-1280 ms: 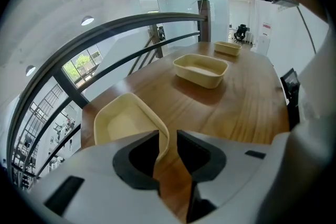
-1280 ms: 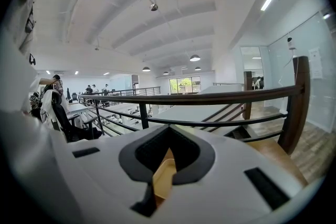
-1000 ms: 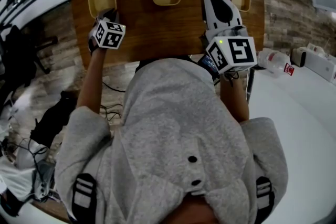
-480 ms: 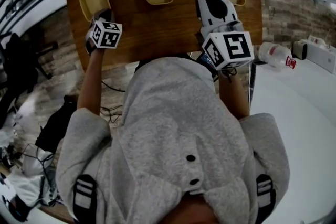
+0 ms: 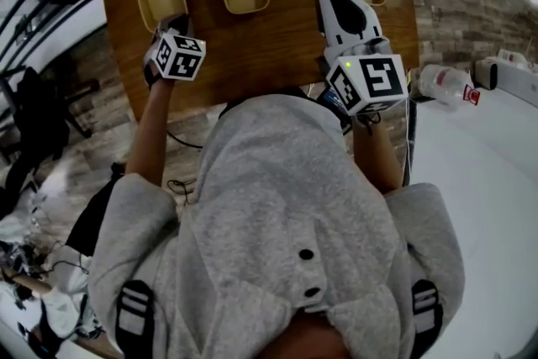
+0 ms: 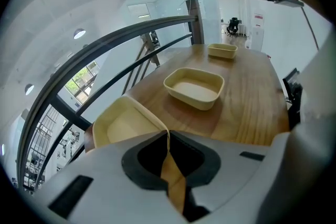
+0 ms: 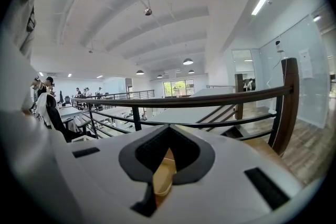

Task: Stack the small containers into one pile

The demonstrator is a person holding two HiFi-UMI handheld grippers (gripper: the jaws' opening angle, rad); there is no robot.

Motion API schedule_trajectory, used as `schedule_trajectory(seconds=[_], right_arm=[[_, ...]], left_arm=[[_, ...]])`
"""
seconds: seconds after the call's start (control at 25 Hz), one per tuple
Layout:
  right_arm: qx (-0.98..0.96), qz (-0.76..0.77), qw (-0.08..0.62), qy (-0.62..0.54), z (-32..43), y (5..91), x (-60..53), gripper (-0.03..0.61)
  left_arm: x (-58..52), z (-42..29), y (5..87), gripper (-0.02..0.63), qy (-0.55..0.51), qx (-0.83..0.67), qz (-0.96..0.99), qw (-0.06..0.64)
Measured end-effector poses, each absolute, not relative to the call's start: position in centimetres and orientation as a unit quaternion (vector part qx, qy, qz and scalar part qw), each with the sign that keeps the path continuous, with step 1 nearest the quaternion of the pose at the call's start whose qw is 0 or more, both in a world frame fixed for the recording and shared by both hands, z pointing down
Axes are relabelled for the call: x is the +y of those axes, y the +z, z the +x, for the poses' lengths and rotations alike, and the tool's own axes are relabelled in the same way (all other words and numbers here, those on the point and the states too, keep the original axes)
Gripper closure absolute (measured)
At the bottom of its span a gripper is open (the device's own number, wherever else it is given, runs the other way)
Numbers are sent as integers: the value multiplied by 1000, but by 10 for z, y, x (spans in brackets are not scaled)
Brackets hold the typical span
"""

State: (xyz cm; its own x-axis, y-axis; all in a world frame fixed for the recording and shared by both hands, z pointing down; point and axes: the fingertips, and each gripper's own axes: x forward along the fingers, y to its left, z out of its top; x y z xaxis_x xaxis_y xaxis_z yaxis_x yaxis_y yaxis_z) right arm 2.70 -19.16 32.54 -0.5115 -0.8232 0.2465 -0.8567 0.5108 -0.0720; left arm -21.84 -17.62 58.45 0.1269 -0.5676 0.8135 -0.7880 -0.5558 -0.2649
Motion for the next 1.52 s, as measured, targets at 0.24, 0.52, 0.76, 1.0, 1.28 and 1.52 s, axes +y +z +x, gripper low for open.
schedule_trajectory(seconds=[0.24, 0.52, 0.76, 1.0, 1.28, 1.52], right_arm=[[-858, 498, 81, 98, 43, 323, -199, 569], [-852, 509, 69, 99, 75, 319, -205, 569], [-851, 511, 61, 104, 109, 319, -209, 569], [-853, 509, 44, 110, 140, 320, -214, 569], [-856, 503, 37, 114, 166, 327, -220, 569], [-860, 495, 36, 114, 169, 329, -225, 569]], left_arm=[[-189, -185, 574, 587, 474, -436, 756, 113], [-202, -135, 557, 586, 467, -421, 771, 102], [-205, -88, 549, 587, 466, -411, 778, 100], [-207, -46, 549, 587, 465, -408, 779, 105], [-213, -20, 557, 587, 462, -416, 775, 117], [-213, -13, 561, 587, 459, -418, 774, 127]])
